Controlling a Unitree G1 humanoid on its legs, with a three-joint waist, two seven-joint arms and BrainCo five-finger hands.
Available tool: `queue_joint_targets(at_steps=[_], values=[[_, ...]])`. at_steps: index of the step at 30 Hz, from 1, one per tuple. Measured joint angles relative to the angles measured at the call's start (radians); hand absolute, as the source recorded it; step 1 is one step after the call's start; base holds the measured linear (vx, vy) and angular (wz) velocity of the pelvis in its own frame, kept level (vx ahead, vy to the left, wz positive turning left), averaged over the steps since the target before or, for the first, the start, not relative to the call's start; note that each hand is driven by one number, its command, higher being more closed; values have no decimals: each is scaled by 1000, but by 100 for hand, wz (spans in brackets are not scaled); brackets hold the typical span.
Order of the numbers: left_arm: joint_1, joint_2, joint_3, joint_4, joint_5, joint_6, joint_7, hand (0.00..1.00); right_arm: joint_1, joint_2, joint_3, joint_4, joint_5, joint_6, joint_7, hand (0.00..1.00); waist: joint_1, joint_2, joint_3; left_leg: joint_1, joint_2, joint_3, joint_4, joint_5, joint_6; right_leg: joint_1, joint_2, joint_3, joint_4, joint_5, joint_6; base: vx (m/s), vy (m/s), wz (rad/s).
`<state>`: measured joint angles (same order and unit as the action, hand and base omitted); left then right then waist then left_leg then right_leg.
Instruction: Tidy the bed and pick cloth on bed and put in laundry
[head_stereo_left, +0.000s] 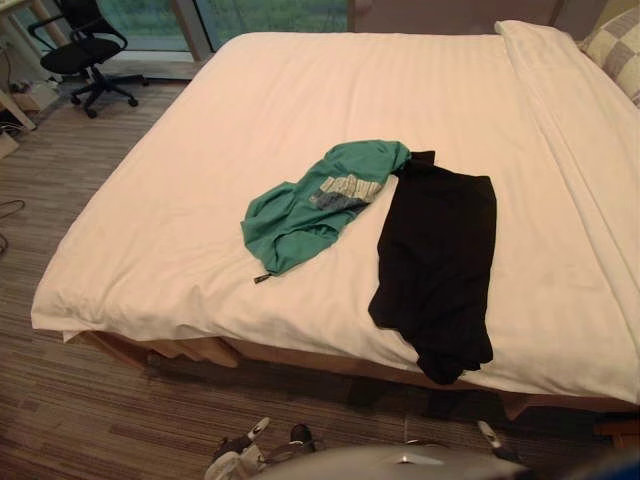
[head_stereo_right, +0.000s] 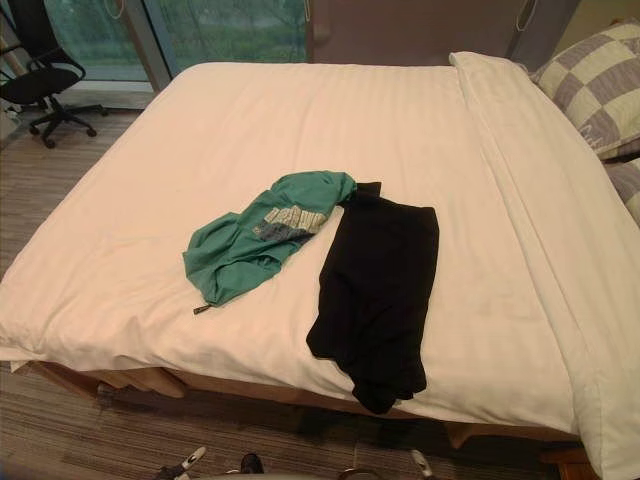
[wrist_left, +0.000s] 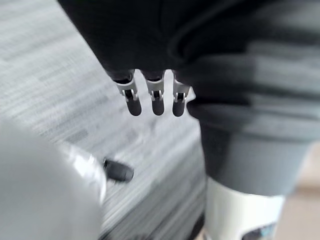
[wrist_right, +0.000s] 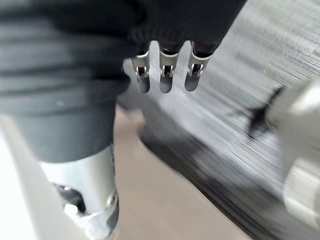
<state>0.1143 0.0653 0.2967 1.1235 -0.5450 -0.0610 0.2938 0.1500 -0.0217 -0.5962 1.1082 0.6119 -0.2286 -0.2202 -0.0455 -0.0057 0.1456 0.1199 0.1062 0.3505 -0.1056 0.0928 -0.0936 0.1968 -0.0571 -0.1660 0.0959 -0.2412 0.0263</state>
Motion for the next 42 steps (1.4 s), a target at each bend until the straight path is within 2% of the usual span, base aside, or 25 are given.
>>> queue_joint_targets(at_steps=[5,6,9,10,12,13,16,17,19,21,22,25,26,27,29,30,31,32,33,35,36,37,38,40,42], values=[[19,6,174,-64,-56,-51,80,0,16,-40,-165,-79,6,-46,-154,0,10,1,0,-1,0,23,0,-12,7,6,-2,-8,-15,2,4,-33,-20,1],[22,15,231,-123,-70,-70,108,0,23,-52,-222,-132,-82,-49,-235,0,15,0,0,-2,-5,27,0,-19,12,7,-7,-9,-18,2,9,-46,6,-2],[19,38,318,-225,-66,-94,147,0,43,-84,-313,-202,-244,-47,-376,0,33,-3,-11,-21,-16,27,-1,-34,22,1,-18,-16,-19,5,22,-12,31,6],[20,74,373,-326,-7,-120,194,0,52,-108,-342,-302,-356,-49,-460,0,36,-5,-21,-30,-23,26,-1,-40,22,-8,-25,-18,-17,9,29,47,53,5],[25,105,389,-374,65,-127,222,0,54,-121,-342,-372,-411,-51,-483,0,36,-7,-28,-32,-25,27,0,-37,23,-11,-27,-19,-16,10,31,55,31,2],[30,162,391,-440,139,-147,238,0,54,-147,-340,-457,-500,-54,-493,0,38,-26,-42,-33,-29,25,0,-37,23,-12,-31,-29,-16,11,31,63,9,5],[14,238,391,-563,181,-173,236,0,47,-197,-330,-584,-584,-59,-489,0,50,-56,-78,-32,-32,17,1,-37,23,-14,-32,-42,-15,12,33,93,-5,10],[9,247,392,-590,185,-174,231,0,46,-203,-329,-612,-601,-58,-483,0,51,-56,-81,-33,-32,16,1,-37,23,-14,-32,-42,-15,12,33,65,-10,3],[2,292,398,-713,218,-180,202,0,45,-241,-320,-726,-660,-55,-434,0,53,-73,-97,-33,-36,11,1,-37,23,-14,-30,-43,-14,12,33,57,-16,7],[-10,325,413,-798,247,-182,162,0,44,-276,-301,-798,-697,-54,-390,0,50,-70,-103,-33,-36,6,1,-37,23,-16,-29,-43,-13,12,33,36,-19,10],[-23,343,410,-867,269,-183,133,0,41,-308,-286,-838,-718,-54,-350,0,39,-65,-108,-33,-35,-8,6,-35,25,-16,-29,-43,-5,13,33,19,-18,19],[-39,344,398,-992,374,-184,99,0,43,-320,-261,-958,-725,-56,-283,0,22,-44,-114,-33,-31,-15,7,-31,30,-21,-29,-42,9,16,35,6,-12,9],[-38,343,360,-1056,464,-184,93,0,44,-318,-232,-1007,-726,-57,-242,0,10,-35,-115,-35,-31,-16,7,-29,33,-23,-29,-40,14,18,36,-52,1,-1],[-36,330,299,-1092,536,-184,75,0,44,-308,-192,-1050,-727,-58,-207,0,7,-14,-111,-41,-30,-16,6,-28,36,-34,-29,-37,20,23,36,-66,7,-6],[-31,305,221,-1105,632,-189,73,0,47,-297,-135,-1088,-735,-53,-179,0,4,6,-109,-57,-29,-9,7,-24,41,-56,-29,-28,23,31,39,-71,21,-14],[-34,293,157,-1105,727,-193,77,0,41,-294,-94,-1106,-739,-50,-163,0,0,29,-100,-69,-29,-2,7,-21,44,-74,-28,-10,24,34,39,-100,35,-30],[-51,305,132,-1097,782,-194,59,0,25,-294,-77,-1124,-741,-47,-140,0,-5,40,-71,-71,-30,12,7,-15,48,-81,-29,8,24,34,39,-105,31,-34],[-60,315,132,-1086,793,-195,55,0,17,-297,-75,-1128,-740,-43,-131,0,-7,42,-63,-72,-30,20,7,-13,49,-83,-29,16,25,34,39,-156,30,-46],[-106,386,126,-985,798,-192,37,0,0,-323,-58,-1118,-722,-32,-92,0,-23,44,-52,-70,-29,37,5,-11,49,-96,-28,44,25,36,36,-144,25,-46],[-157,457,106,-873,792,-176,16,0,2,-356,-45,-1112,-719,-32,-55,0,-29,50,-48,-74,-25,65,1,-12,48,-121,-26,77,29,36,36,-145,26,-50],[-174,481,91,-837,792,-158,16,0,0,-374,-29,-1112,-719,-32,-45,0,-41,60,-42,-93,-26,78,1,-12,49,-148,-28,99,32,36,35,-114,26,-33],[-178,485,86,-830,792,-151,18,0,-1,-381,-20,-1112,-719,-33,-41,0,-50,64,-39,-102,-27,82,1,-11,50,-162,-29,104,36,36,35,-122,50,-25],[-195,494,59,-818,793,-125,24,0,-3,-392,-3,-1112,-719,-36,-31,0,-59,81,-27,-133,-30,89,1,-3,60,-203,-32,118,56,36,36,-76,40,-16],[-218,493,28,-816,794,-96,44,0,-7,-392,19,-1112,-720,-36,-26,0,-75,92,-6,-165,-32,107,4,9,69,-258,-34,137,90,36,36,-54,38,-24],[-248,493,-14,-816,796,-65,76,0,-9,-391,28,-1112,-721,-36,-22,0,-78,94,22,-183,-35,122,7,17,75,-301,-37,156,124,35,37,-39,34,-25]])
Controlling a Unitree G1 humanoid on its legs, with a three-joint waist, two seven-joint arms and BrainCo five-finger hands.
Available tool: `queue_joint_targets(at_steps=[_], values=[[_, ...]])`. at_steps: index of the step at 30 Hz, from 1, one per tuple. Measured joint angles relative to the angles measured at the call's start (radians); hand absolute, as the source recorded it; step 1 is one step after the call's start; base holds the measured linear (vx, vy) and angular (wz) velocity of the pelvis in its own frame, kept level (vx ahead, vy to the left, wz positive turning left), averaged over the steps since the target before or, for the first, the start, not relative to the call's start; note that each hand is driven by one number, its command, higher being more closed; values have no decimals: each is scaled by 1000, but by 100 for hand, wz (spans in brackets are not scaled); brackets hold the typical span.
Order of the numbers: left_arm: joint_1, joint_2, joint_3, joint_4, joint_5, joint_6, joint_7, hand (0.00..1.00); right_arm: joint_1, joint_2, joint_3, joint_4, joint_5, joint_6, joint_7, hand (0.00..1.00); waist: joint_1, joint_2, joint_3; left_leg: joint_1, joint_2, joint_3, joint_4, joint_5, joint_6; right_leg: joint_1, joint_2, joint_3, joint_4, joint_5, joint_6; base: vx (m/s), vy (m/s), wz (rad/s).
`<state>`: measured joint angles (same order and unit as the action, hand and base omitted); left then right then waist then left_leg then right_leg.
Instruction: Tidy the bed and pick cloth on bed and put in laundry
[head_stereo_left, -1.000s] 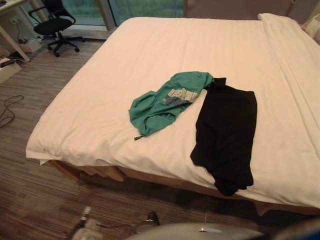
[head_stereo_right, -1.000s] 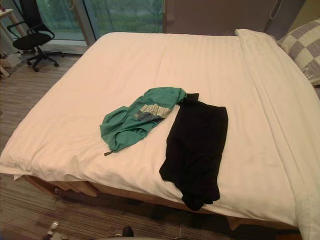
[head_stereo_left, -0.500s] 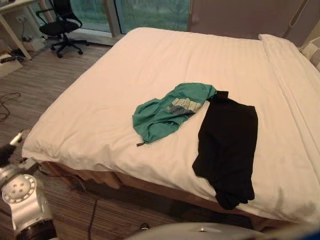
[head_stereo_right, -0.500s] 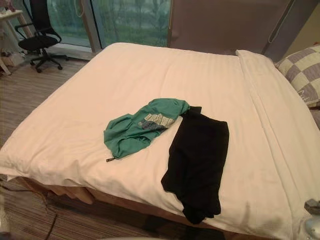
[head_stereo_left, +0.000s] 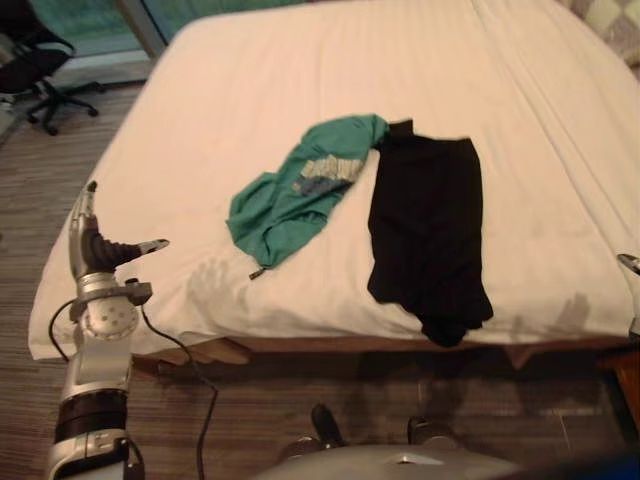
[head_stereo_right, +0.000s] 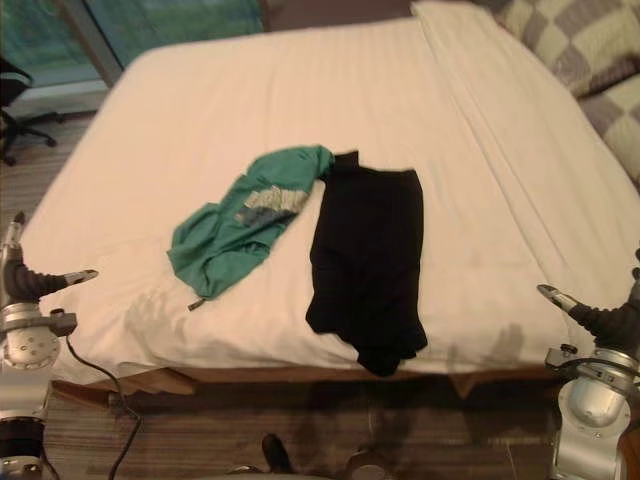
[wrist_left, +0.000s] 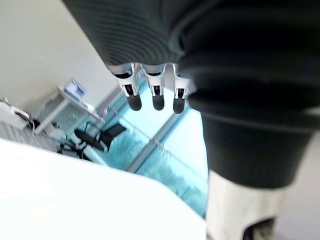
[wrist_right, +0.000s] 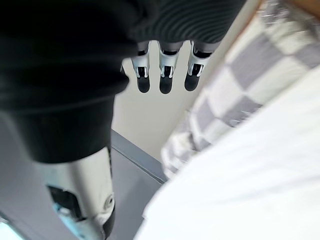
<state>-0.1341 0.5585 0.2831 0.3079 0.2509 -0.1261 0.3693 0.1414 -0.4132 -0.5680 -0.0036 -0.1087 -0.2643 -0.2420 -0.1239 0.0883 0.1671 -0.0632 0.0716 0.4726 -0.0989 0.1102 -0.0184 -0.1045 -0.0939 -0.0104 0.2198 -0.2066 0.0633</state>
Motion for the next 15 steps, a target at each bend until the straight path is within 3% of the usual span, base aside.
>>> queue_joint_targets(at_steps=[4,8,15], values=[[-78,1,-28,-2,7,84,82,0,-25,-1,3,-54,12,-7,5,0,-21,-7,64,-76,-7,14,0,22,7,-126,-8,20,94,-23,1,-59,-15,-3],[-186,4,-58,-10,6,160,146,0,-10,-2,45,-205,50,-39,7,0,-22,-16,128,-162,-9,43,1,37,9,-258,-15,31,181,-42,-4,-35,-48,-2],[-333,57,-104,-45,-1,201,207,0,11,-5,71,-372,107,-110,45,0,-28,-39,198,-257,15,128,86,18,25,-346,-17,46,225,-43,-5,62,-37,0]])
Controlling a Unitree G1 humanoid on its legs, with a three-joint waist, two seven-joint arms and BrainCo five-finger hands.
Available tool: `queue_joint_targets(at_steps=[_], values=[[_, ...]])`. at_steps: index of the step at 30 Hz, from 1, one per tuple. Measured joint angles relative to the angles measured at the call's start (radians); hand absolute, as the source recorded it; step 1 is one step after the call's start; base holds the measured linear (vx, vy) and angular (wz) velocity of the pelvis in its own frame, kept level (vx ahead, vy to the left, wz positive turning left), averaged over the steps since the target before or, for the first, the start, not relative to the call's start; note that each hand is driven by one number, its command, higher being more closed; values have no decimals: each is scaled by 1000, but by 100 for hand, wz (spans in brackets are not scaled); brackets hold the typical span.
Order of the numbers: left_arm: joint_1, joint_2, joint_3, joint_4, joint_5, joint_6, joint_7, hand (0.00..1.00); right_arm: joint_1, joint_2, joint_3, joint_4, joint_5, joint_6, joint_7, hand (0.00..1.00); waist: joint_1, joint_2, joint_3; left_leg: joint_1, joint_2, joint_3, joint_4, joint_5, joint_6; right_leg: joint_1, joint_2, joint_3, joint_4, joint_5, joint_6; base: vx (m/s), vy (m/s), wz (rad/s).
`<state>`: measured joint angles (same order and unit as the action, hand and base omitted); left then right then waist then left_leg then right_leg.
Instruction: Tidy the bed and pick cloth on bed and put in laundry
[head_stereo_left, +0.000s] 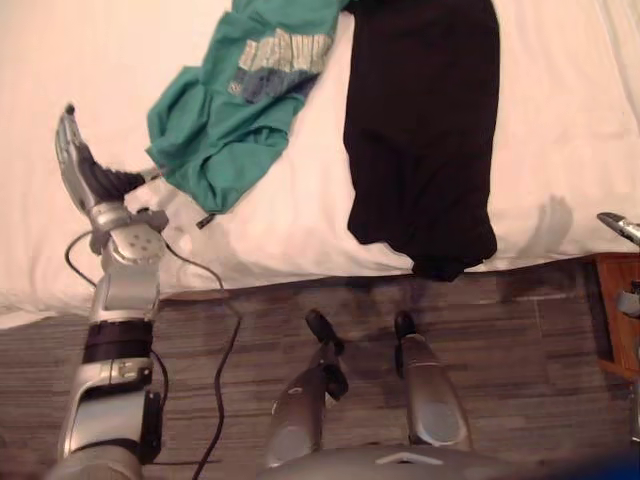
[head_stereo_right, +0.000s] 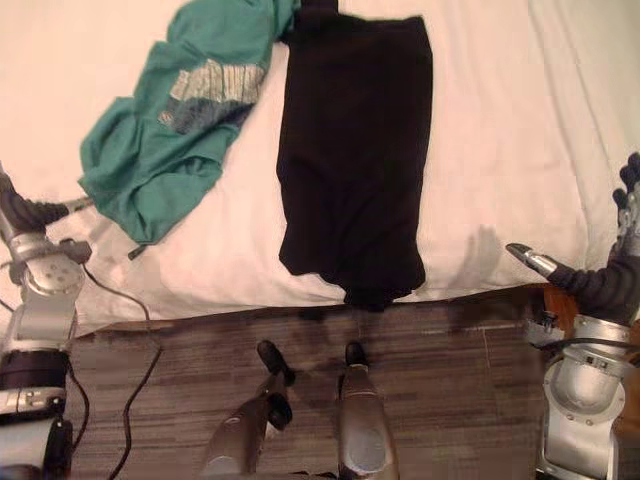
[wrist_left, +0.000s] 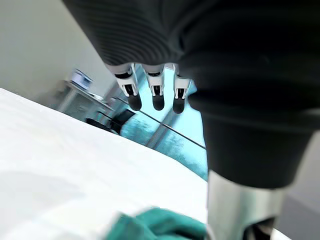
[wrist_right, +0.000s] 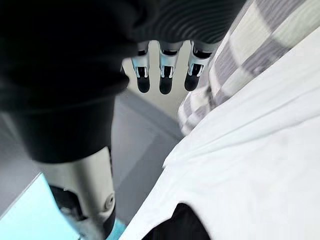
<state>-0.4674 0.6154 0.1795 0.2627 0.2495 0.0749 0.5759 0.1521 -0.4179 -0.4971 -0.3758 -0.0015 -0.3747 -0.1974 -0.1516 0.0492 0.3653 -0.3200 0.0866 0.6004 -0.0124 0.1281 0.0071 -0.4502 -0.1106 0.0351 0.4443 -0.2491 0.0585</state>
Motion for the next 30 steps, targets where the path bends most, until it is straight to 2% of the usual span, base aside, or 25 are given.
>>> queue_joint_targets(at_steps=[6,12,14,18,21,22,25,27,30], values=[[-95,0,-25,-5,-7,30,46,0,1,-29,21,-39,27,-44,26,0,-14,-2,45,-52,24,50,66,-21,0,-41,1,6,22,0,0,69,-33,-3],[-206,0,-73,-3,-43,51,53,0,-2,-25,41,-53,58,-48,40,0,-21,-10,87,-91,55,63,130,-59,3,-69,14,13,30,0,0,53,-39,-5],[-225,0,-88,-2,-43,56,43,0,0,-21,45,-72,71,-48,45,0,-23,-16,97,-101,65,78,151,-69,5,-76,18,22,31,0,0,43,-22,-13],[-306,0,-143,48,-42,105,-2,0,-3,-7,96,-103,121,-56,82,0,-27,-33,108,-145,102,104,196,-91,1,-120,43,42,34,0,0,56,-58,-18],[-356,2,-141,69,-20,135,-26,0,-28,12,107,-114,154,-57,105,0,-25,-47,123,-162,122,112,212,-99,-5,-139,59,51,34,1,0,51,-77,-14],[-372,2,-142,75,-4,143,-26,100,-36,15,113,-114,172,-57,110,0,-25,-51,125,-165,125,112,215,-100,-5,-142,62,51,34,1,1,39,-54,-3],[-410,31,-178,74,41,182,-69,100,-57,15,118,-117,212,-57,121,0,-16,-52,126,-188,138,111,229,-103,-9,-157,70,51,34,2,1,48,-66,2],[-430,48,-185,66,140,238,-175,100,-90,16,118,-117,231,-57,127,0,-8,-56,129,-192,139,112,227,-103,-9,-162,71,51,30,3,2,47,-42,-1],[-444,92,-226,64,176,263,-244,100,-113,16,118,-117,245,-57,135,0,-1,-54,131,-194,139,113,226,-103,-9,-162,71,53,19,14,8,28,-17,-5]])
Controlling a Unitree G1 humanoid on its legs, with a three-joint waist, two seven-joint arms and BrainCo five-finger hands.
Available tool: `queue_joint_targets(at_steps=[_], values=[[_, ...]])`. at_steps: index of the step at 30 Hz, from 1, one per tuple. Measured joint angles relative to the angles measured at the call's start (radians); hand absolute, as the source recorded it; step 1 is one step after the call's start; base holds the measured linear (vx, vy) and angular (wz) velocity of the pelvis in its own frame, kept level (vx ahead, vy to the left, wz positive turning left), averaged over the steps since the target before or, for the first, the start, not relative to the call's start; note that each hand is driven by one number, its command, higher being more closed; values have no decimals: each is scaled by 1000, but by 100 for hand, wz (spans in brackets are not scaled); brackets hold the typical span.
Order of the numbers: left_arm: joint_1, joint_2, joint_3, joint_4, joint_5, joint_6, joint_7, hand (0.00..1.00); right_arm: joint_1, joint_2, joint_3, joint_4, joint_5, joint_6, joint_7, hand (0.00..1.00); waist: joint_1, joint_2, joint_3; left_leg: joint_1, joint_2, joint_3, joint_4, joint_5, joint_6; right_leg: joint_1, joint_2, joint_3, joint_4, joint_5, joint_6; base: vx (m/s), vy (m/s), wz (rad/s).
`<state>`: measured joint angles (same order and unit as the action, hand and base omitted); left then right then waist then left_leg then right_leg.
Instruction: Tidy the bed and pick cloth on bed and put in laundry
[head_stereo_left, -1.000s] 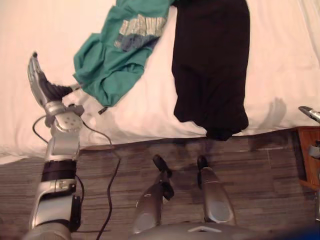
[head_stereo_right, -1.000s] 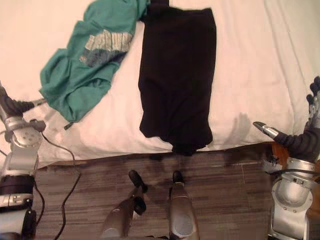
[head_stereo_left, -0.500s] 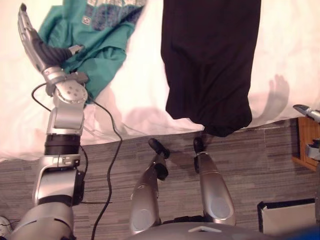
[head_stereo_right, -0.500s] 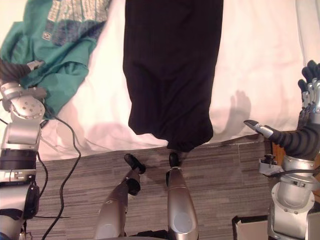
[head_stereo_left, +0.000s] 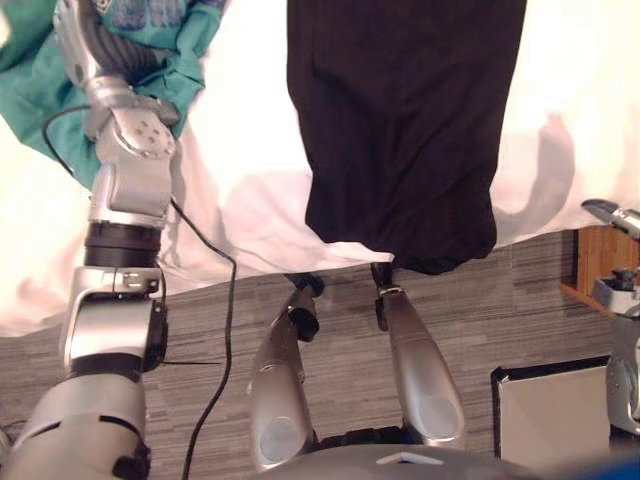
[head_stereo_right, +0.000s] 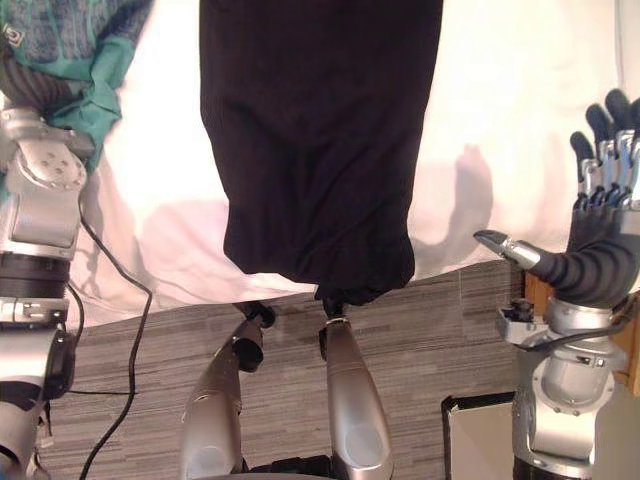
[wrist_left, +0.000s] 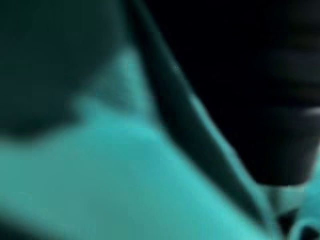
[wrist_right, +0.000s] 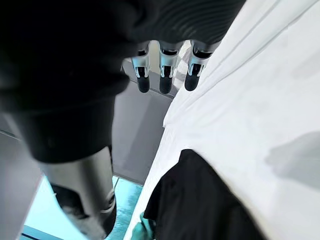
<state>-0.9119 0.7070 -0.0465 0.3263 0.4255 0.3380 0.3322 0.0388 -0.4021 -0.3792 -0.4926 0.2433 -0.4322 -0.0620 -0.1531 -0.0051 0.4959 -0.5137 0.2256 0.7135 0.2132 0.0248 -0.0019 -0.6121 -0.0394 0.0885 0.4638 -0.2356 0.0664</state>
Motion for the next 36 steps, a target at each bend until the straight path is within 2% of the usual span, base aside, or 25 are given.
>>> queue_joint_targets(at_steps=[3,7,13,15,16,18,19,21,22,23,24,25,26,27,29,30,31,32,34,35,36], values=[[-23,25,-30,0,-2,15,-48,100,-17,0,0,0,0,0,11,0,3,4,4,0,-10,2,0,-1,2,0,-9,6,-8,9,3,12,9,-4],[-3,25,-66,-9,-37,-23,-59,100,-31,0,-1,-1,-5,0,20,0,3,12,9,13,-38,6,2,-2,3,10,-40,7,-8,9,3,17,12,1],[154,-18,-123,-74,-146,-132,-71,100,-18,-1,-1,-73,-119,-12,25,0,10,26,14,101,-74,3,0,-9,14,106,-80,-12,-11,8,5,67,28,6],[247,-38,-139,-125,-221,-189,-107,100,18,-4,0,-102,-212,-13,16,0,13,30,12,140,-86,-14,-1,-10,16,162,-100,-50,-10,5,10,108,21,30],[269,-42,-145,-137,-240,-203,-120,100,23,-6,2,-105,-238,-13,11,0,15,31,12,150,-89,-15,-1,-13,19,175,-104,-56,-9,3,14,130,20,31],[390,-73,-148,-202,-331,-269,-193,100,36,-15,34,-110,-378,2,-23,0,46,43,4,189,-90,-22,-1,-24,36,231,-110,-96,-8,2,14,143,20,28],[422,-78,-149,-220,-343,-283,-213,100,36,-16,48,-110,-408,11,-29,0,52,43,4,199,-90,-27,-1,-24,36,245,-112,-107,-7,2,14,152,-1,33],[531,-97,-148,-275,-375,-322,-290,100,34,-22,98,-107,-505,48,-52,0,68,48,-3,228,-90,-60,-5,-23,37,267,-113,-147,48,2,14,145,-32,50],[592,-111,-147,-300,-398,-333,-337,100,32,-36,122,-89,-538,73,-59,0,71,49,-14,243,-86,-91,-4,-26,41,224,-117,-159,188,8,8,170,-94,78],[656,-137,-138,-306,-415,-347,-384,100,21,-49,144,-39,-553,95,-63,0,79,54,-41,248,-83,-121,-8,-27,42,194,-113,-162,173,-57,2,217,-173,69],[698,-155,-127,-308,-416,-352,-412,100,6,-53,159,7,-553,118,-65,0,96,51,-64,248,-77,-122,-10,-28,40,198,-111,-164,53,-61,-3,241,-241,57],[756,-178,-102,-319,-426,-361,-465,100,-21,-51,171,70,-553,162,-74,0,107,45,-79,252,-70,-127,6,-45,15,226,-117,-188,-114,17,-20,258,-246,42],[819,-221,-63,-332,-447,-368,-526,100,-64,-56,176,158,-562,206,-92,0,117,80,-85,243,-30,-149,22,-52,-3,275,-83,-235,-156,49,-37,221,-195,40],[860,-232,-53,-340,-459,-373,-562,100,-84,-58,176,217,-564,232,-103,0,126,82,-94,242,-21,-165,27,-47,-12,284,-77,-250,-152,50,-39,190,-161,35],[976,-261,-28,-343,-524,-393,-728,100,-137,-81,175,392,-589,319,-133,0,142,85,-104,247,-26,-247,15,-52,-28,319,-67,-276,-150,50,-38,151,-119,30],[1008,-273,-20,-343,-540,-396,-787,100,-161,-91,174,449,-599,340,-146,0,149,83,-102,247,-41,-279,-14,-53,-29,323,-68,-278,-150,50,-38,117,-44,24],[1045,-284,-12,-340,-555,-394,-871,100,-204,-105,170,536,-607,375,-153,0,157,83,-102,242,-69,-323,-80,-49,-28,323,-68,-286,-151,50,-38,101,14,18],[1081,-302,-13,-328,-556,-372,-978,100,-256,-120,170,640,-621,415,-155,0,171,87,-105,235,-93,-358,-153,34,-14,323,-60,-302,-153,49,-36,82,44,23],[1105,-321,-23,-281,-539,-334,-1078,100,-296,-120,164,743,-628,450,-160,0,175,81,-103,237,-89,-376,-162,37,-15,338,-60,-321,-167,56,-26,149,80,46],[1136,-335,-32,-218,-475,-290,-1153,100,-318,-118,155,839,-639,472,-168,0,178,65,-107,248,-83,-393,-165,37,-16,345,-56,-325,-148,72,-10,200,80,39],[1151,-342,-35,-178,-439,-262,-1181,100,-343,-121,156,899,-637,479,-162,0,184,66,-106,260,-64,-399,-163,37,-15,316,-45,-321,-109,58,-12,132,48,10]])
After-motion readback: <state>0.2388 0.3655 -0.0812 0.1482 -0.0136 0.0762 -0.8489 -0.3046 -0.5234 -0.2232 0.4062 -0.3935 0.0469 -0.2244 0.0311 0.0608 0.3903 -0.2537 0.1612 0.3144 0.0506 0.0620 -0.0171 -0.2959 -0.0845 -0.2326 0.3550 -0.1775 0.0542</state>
